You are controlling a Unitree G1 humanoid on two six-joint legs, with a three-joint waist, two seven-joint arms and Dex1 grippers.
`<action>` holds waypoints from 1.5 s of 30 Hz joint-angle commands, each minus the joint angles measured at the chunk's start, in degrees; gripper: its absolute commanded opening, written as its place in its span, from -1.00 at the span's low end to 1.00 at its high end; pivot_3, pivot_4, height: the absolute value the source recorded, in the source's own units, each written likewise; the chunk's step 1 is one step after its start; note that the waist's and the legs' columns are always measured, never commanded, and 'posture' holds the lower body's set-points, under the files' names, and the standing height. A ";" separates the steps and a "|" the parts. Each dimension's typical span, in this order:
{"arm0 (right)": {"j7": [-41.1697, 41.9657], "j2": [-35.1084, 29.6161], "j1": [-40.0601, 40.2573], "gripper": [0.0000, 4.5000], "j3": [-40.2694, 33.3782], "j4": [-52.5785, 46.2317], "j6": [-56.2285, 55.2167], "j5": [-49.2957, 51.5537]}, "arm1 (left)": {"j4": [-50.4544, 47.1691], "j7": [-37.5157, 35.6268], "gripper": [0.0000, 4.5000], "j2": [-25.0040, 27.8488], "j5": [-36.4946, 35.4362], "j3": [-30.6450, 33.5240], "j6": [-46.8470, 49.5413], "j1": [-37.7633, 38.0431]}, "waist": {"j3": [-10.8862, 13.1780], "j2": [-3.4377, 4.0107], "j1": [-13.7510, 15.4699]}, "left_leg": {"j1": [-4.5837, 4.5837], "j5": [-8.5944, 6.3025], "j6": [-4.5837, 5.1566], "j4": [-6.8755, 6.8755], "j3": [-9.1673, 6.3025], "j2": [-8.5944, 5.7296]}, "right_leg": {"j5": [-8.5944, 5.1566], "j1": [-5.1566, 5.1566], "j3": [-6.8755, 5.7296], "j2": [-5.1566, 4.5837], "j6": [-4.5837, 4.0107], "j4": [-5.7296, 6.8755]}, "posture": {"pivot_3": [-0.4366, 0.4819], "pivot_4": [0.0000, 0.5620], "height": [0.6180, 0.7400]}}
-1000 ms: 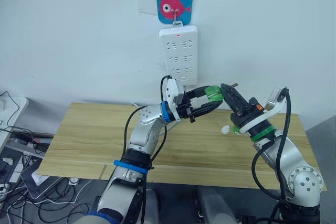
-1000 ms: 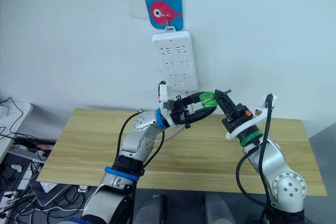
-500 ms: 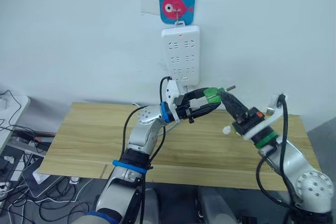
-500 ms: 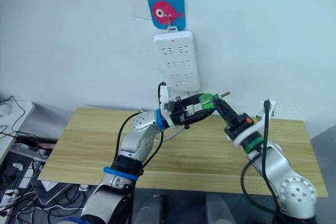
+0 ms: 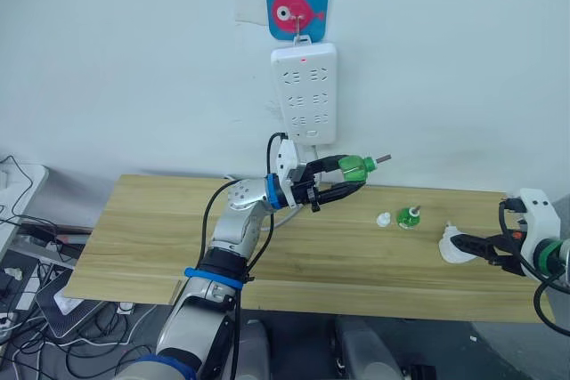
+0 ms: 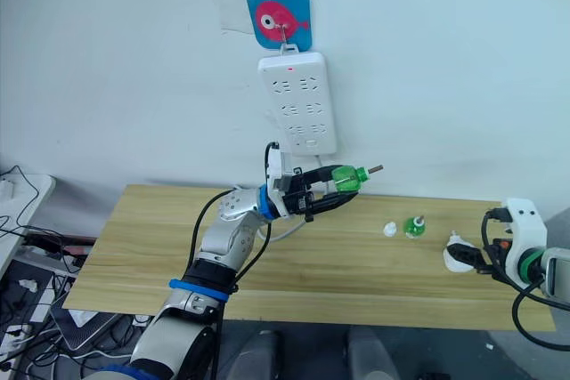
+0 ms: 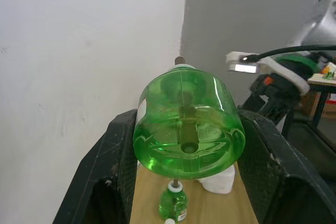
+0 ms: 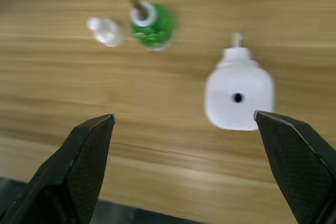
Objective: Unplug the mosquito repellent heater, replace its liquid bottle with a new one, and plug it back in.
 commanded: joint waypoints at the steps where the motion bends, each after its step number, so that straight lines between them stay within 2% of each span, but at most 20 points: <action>1: 2.99 1.03 -7.78 0.98 4.20 8.62 3.68 -7.69 | -3.05 -0.79 0.01 0.15 -0.32 -0.41 -0.93 0.66 | 0.01 0.00 0.02 | 0.00 0.00 0.00 0.01 0.02 0.00 | 0.01 0.00 0.01 0.00 0.01 0.00 | -0.11 -0.24 1.00; 7: 9.32 3.04 -15.50 0.98 10.99 16.40 6.59 -20.81 | -5.82 0.09 0.01 1.30 -0.43 -0.51 0.09 2.57 | 0.04 0.01 0.65 | -0.02 -0.02 0.03 -0.02 0.03 -0.04 | 0.02 -0.03 0.02 -0.05 0.03 -0.03 | -0.05 -0.18 1.00; 18: 16.76 9.52 -23.36 0.98 14.09 22.10 9.52 -34.73 | -8.38 1.15 0.01 2.10 -0.40 -0.74 1.29 4.04 | 0.12 0.04 1.23 | -0.02 -0.04 0.06 -0.01 0.04 -0.07 | 0.02 -0.02 0.03 -0.11 0.04 -0.05 | 0.01 -0.13 1.00; 28: 21.70 12.56 -25.53 0.98 15.38 26.06 8.25 -44.65 | -8.34 1.45 0.01 2.37 -0.36 -0.93 1.45 3.88 | 0.20 0.05 1.61 | -0.03 -0.05 0.08 -0.02 0.04 -0.09 | 0.02 -0.02 0.01 -0.13 0.04 -0.07 | 0.01 -0.11 1.00; 45: 27.45 17.54 -28.57 0.98 15.42 33.42 5.10 -54.62 | -7.84 1.45 0.01 3.01 -0.39 -0.65 1.58 3.22 | 0.40 0.01 1.57 | -0.02 -0.05 0.09 -0.02 0.04 -0.09 | 0.02 -0.02 0.02 -0.15 0.04 -0.07 | 0.02 -0.06 1.00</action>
